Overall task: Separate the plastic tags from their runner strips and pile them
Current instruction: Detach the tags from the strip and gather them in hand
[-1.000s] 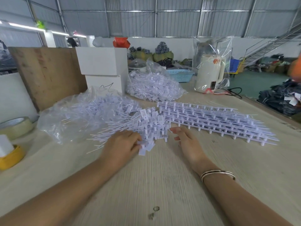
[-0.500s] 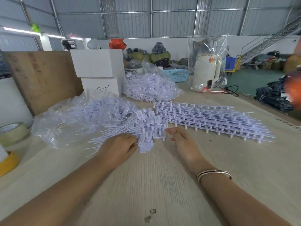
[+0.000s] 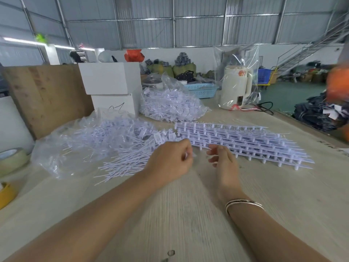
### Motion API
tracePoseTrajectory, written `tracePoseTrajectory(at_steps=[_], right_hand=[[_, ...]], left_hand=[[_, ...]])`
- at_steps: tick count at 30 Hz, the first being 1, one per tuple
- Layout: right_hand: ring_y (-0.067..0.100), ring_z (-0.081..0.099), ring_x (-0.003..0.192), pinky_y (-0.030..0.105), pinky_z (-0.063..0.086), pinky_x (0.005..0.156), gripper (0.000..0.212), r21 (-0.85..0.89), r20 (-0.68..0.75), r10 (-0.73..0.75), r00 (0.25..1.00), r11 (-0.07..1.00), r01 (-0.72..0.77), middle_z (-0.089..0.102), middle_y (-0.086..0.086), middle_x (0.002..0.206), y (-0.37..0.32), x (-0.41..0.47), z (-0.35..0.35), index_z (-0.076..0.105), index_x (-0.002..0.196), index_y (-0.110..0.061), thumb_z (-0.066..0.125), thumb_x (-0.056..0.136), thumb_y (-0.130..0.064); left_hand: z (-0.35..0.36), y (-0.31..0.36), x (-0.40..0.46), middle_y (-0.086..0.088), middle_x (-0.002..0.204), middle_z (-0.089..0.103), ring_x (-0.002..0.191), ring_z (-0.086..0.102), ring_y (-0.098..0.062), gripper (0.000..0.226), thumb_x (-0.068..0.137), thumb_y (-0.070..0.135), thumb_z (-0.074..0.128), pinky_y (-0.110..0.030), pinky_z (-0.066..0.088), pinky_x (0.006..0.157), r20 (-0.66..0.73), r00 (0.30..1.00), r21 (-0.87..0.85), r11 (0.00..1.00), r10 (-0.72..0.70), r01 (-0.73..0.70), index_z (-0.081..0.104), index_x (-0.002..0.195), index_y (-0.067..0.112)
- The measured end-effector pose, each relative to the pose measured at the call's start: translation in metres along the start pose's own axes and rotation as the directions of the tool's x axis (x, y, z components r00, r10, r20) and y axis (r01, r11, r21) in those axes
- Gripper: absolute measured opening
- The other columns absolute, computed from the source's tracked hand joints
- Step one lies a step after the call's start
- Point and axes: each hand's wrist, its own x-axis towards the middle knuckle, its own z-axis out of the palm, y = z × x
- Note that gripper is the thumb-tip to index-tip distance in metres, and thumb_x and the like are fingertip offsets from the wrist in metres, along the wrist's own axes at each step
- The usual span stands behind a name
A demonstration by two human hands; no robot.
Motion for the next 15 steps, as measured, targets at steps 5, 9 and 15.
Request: tracePoseTrajectory(at_steps=[5, 9, 15], right_hand=[[0.013, 0.049, 0.068, 0.021, 0.039, 0.062, 0.035, 0.037, -0.125, 0.015, 0.992, 0.999, -0.01, 0.061, 0.0, 0.081, 0.0, 0.014, -0.006, 0.066, 0.081, -0.024, 0.035, 0.096, -0.02], [0.013, 0.048, 0.068, 0.018, 0.041, 0.059, 0.035, 0.074, -0.133, 0.051, 0.99, 0.996, -0.041, 0.06, 0.001, 0.08, 0.003, 0.022, -0.007, 0.067, 0.08, -0.022, 0.036, 0.096, -0.019], [0.006, 0.05, 0.061, 0.014, 0.041, 0.059, 0.036, 0.033, -0.055, 0.04, 0.998, 0.999, -0.039, 0.059, -0.006, 0.07, 0.01, 0.026, -0.006, 0.068, 0.082, -0.018, 0.036, 0.097, -0.02]], left_hand=[[0.05, 0.023, 0.073, -0.005, 0.101, 0.068, 0.091, 0.063, -0.023, 0.021, 0.092, 0.009, 0.049, -0.036, 0.052, 0.081, 0.086, 0.982, 0.03, 0.986, -0.169, 0.167, 0.066, 0.102, 0.015], [0.081, 0.022, 0.112, -0.005, 0.124, 0.058, 0.113, 0.055, -0.026, 0.034, 0.09, 0.004, 0.051, -0.038, 0.049, 0.089, 0.128, 0.984, 0.349, 0.934, -0.124, 0.073, 0.058, 0.121, 0.016], [0.103, 0.021, 0.134, -0.004, 0.12, 0.054, 0.111, 0.055, -0.025, 0.031, 0.094, 0.011, 0.044, -0.036, 0.045, 0.077, 0.181, 0.983, 0.479, 0.876, -0.031, -0.06, 0.056, 0.121, 0.017]])
